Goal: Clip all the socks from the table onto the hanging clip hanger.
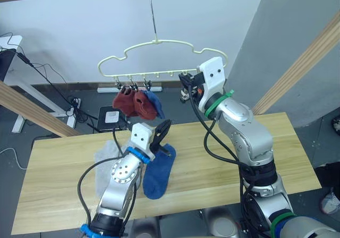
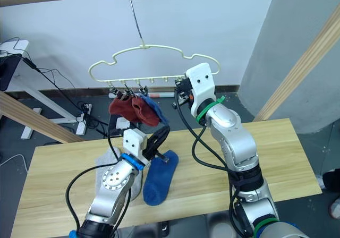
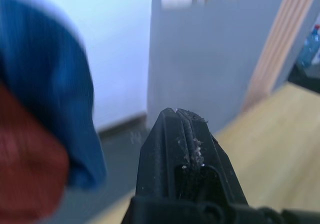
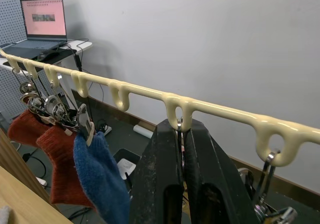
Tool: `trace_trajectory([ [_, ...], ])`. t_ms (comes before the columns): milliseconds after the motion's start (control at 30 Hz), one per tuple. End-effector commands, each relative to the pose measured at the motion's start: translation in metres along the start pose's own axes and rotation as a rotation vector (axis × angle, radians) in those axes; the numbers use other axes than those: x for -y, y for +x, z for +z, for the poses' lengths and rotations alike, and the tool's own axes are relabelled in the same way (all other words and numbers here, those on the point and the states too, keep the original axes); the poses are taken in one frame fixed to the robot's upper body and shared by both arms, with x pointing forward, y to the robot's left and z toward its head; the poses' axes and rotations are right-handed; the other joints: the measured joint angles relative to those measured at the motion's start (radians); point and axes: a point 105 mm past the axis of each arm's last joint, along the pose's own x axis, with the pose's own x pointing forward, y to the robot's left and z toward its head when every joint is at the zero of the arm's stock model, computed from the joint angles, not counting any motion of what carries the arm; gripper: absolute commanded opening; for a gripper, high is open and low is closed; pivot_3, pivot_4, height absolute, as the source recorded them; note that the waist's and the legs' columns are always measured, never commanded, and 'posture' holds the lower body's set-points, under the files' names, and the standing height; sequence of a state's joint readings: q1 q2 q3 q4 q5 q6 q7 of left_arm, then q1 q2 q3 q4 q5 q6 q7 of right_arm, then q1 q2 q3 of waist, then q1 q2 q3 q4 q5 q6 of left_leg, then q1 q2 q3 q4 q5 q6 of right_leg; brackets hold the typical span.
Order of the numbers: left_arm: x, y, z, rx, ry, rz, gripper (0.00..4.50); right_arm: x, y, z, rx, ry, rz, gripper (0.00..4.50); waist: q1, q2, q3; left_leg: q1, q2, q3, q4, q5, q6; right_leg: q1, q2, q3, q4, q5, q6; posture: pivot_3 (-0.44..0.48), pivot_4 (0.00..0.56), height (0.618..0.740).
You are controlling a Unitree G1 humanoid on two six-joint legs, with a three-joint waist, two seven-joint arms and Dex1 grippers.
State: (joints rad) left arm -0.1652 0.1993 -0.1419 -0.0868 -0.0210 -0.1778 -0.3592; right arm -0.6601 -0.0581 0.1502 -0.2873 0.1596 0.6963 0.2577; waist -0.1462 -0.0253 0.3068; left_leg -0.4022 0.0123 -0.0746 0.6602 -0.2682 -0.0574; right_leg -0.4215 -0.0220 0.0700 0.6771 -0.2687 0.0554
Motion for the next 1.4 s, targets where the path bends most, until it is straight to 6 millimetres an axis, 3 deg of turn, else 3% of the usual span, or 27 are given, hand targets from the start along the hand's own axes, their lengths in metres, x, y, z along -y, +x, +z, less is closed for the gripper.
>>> trace_trajectory([
  [33, 0.001, 0.008, 0.014, 0.078, 0.059, 0.015, 0.04, -0.004, -0.001, 0.026, 0.091, -0.017, 0.018, 0.0, -0.001, 0.0, 0.0, 0.0, 0.0, 0.0, 0.0, 0.0, 0.0, 0.0, 0.0, 0.0, 0.0, 0.0, 0.0, -0.238, 0.316, 0.737],
  [167, -0.003, 0.012, 0.017, 0.116, 0.105, 0.044, 0.04, -0.004, -0.001, 0.027, 0.092, -0.019, 0.019, 0.0, -0.013, -0.001, 0.001, 0.0, 0.0, 0.0, -0.001, 0.0, 0.0, 0.0, 0.0, 0.0, -0.001, 0.0, 0.0, -0.25, 0.316, 0.737],
  [300, 0.0, 0.005, 0.009, 0.068, 0.022, 0.036, 0.04, -0.004, -0.002, 0.027, 0.087, -0.022, 0.016, 0.0, -0.022, -0.001, 0.002, -0.001, 0.001, 0.0, -0.001, 0.0, 0.0, 0.0, 0.0, 0.0, -0.001, 0.0, 0.0, -0.25, 0.32, 0.737],
  [367, 0.005, -0.005, 0.001, 0.016, -0.056, 0.023, 0.04, -0.004, -0.002, 0.026, 0.085, -0.022, 0.017, 0.0, -0.024, 0.0, 0.002, 0.0, 0.001, -0.001, -0.001, 0.0, 0.0, 0.0, 0.0, 0.001, -0.001, 0.0, 0.0, -0.25, 0.32, 0.737],
  [467, 0.015, -0.032, -0.012, -0.111, -0.1, 0.005, 0.52, -0.005, -0.002, 0.026, 0.083, -0.021, 0.021, 0.0, -0.029, 0.0, 0.003, 0.0, 0.001, -0.002, -0.001, 0.0, 0.0, 0.0, 0.0, 0.001, -0.001, 0.0, 0.0, -0.251, 0.321, 0.737],
  [600, 0.014, -0.057, -0.02, -0.226, -0.109, 0.023, 1.62, -0.006, -0.002, 0.024, 0.076, -0.021, 0.026, 0.0, -0.032, 0.001, 0.008, 0.0, 0.002, -0.002, -0.001, 0.0, 0.0, 0.0, 0.0, 0.0, -0.001, 0.0, 0.0, -0.249, 0.325, 0.737],
  [733, 0.021, -0.082, -0.047, -0.405, -0.144, 0.02, 2.71, -0.008, -0.003, 0.023, 0.071, -0.018, 0.037, 0.0, -0.034, 0.002, 0.009, 0.0, 0.001, -0.002, -0.001, 0.0, 0.0, 0.0, 0.0, 0.001, -0.001, 0.0, 0.001, -0.23, 0.326, 0.737],
  [933, 0.027, -0.089, -0.071, -0.543, -0.24, 0.038, 4.45, -0.009, -0.002, 0.023, 0.073, -0.028, 0.048, 0.0, -0.034, 0.003, 0.01, 0.0, 0.001, -0.002, -0.001, 0.0, 0.0, -0.001, 0.001, 0.0, -0.001, 0.0, 0.001, -0.231, 0.321, 0.737],
  [1167, 0.03, -0.103, -0.096, -0.73, -0.207, 0.013, 4.48, -0.011, -0.002, 0.022, 0.07, -0.025, 0.052, 0.0, -0.037, 0.003, 0.01, 0.0, 0.001, -0.002, -0.002, 0.0, 0.0, -0.001, 0.001, 0.001, -0.002, 0.0, 0.0, -0.236, 0.316, 0.737],
  [1400, 0.036, -0.113, -0.106, -0.84, -0.225, -0.006, 4.48, -0.012, -0.001, 0.022, 0.07, -0.023, 0.055, 0.0, -0.041, 0.003, 0.01, 0.0, 0.001, -0.002, -0.002, 0.0, 0.0, -0.001, 0.0, 0.001, -0.001, 0.0, 0.0, -0.235, 0.313, 0.737],
])
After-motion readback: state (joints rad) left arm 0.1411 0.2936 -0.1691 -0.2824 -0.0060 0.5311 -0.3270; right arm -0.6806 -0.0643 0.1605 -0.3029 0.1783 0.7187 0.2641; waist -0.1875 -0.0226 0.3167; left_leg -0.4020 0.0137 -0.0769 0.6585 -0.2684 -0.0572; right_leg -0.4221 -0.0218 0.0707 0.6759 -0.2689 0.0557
